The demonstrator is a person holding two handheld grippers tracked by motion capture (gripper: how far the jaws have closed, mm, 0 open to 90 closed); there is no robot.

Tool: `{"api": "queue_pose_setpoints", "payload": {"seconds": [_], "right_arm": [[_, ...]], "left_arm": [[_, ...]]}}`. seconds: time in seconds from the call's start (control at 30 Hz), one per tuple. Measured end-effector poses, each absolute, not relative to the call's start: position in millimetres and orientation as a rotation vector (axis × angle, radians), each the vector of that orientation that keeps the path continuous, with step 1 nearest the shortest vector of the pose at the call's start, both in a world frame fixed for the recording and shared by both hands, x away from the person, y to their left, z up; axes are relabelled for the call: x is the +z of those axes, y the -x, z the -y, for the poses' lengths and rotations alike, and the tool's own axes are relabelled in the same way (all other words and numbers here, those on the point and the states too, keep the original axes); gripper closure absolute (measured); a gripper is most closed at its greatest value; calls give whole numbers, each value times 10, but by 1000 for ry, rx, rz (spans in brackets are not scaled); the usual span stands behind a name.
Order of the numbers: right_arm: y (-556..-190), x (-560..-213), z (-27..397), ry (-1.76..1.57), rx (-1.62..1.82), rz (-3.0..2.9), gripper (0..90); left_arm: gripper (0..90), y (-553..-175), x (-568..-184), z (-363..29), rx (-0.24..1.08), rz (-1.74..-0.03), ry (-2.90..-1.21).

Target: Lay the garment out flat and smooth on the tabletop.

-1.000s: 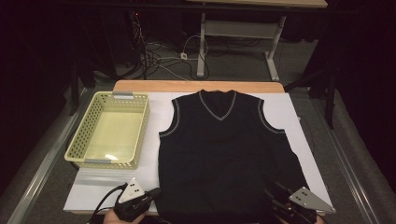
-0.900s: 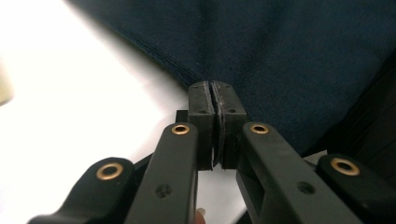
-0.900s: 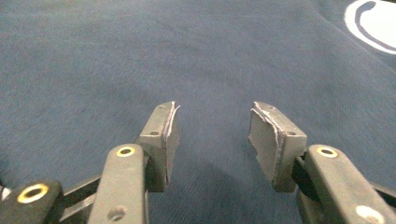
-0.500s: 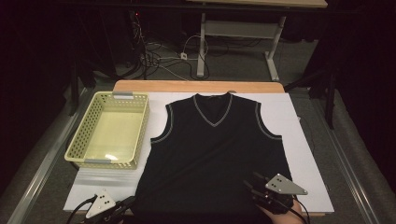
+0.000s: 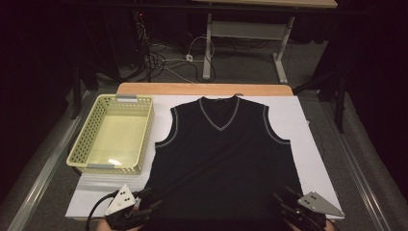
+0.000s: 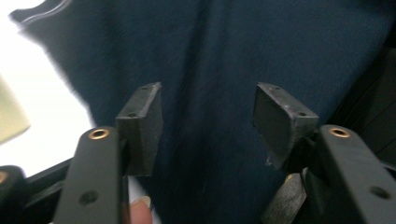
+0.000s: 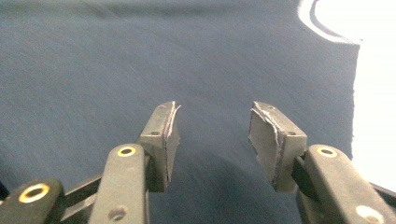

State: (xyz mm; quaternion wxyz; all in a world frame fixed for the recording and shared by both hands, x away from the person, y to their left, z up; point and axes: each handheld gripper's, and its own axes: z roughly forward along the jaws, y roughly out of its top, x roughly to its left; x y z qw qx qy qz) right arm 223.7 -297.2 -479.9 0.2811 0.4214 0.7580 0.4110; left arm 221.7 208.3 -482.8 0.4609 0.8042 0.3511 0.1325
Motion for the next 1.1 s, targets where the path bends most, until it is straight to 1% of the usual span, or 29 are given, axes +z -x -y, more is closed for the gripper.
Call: {"api": "queue_pose_setpoints", "payload": {"seconds": [0.1,0.13,0.2,0.23,0.3,0.4,0.47,0.53,0.57,0.6,0.63,0.77,0.9,1.0,1.1], "right_arm": [[-2156,-4818,3093,-1168,1085,-2006,530],[-2089,-4836,3220,-1219,1061,-1982,516],[-2060,-4846,3281,-1253,1051,-1965,508],[-2022,-4874,3402,-1302,1038,-1939,504],[-1993,-4891,3497,-1349,1044,-1903,505],[-1980,-4922,3546,-1364,1029,-1920,534],[-1975,-4935,3545,-1363,1041,-1920,534],[-1967,-4939,3515,-1347,1068,-1949,605],[-1967,-4939,3515,-1347,1068,-1949,605],[-1956,-4947,3480,-1319,1069,-1963,736],[-1953,-4941,3469,-1312,1074,-1979,838],[-1894,-4892,3432,-1289,996,-1981,867],[-1816,-4844,3553,-1337,968,-1965,869],[-1799,-4833,3607,-1332,930,-1966,869],[-1745,-4866,3672,-1336,947,-1948,868]], "left_arm": [[400,-2317,-4823,-1976,307,-840,-1987],[393,-2342,-4824,-1947,300,-839,-1988],[393,-2381,-4829,-1902,293,-838,-2005],[420,-2392,-4830,-1888,297,-841,-2020],[423,-2404,-4825,-1886,302,-835,-2030],[425,-2414,-4796,-1927,305,-840,-2007],[424,-2423,-4788,-1953,307,-849,-1992],[424,-2437,-4793,-1967,308,-859,-1990],[424,-2443,-4799,-1971,307,-863,-1988],[424,-2455,-4805,-1976,298,-870,-1986],[423,-2455,-4805,-1976,298,-870,-1986],[427,-2434,-4755,-2010,286,-891,-1954],[441,-2463,-4674,-2050,248,-939,-1952],[441,-2436,-4621,-2095,259,-944,-1978],[441,-2351,-4714,-2125,306,-937,-2042]]}}
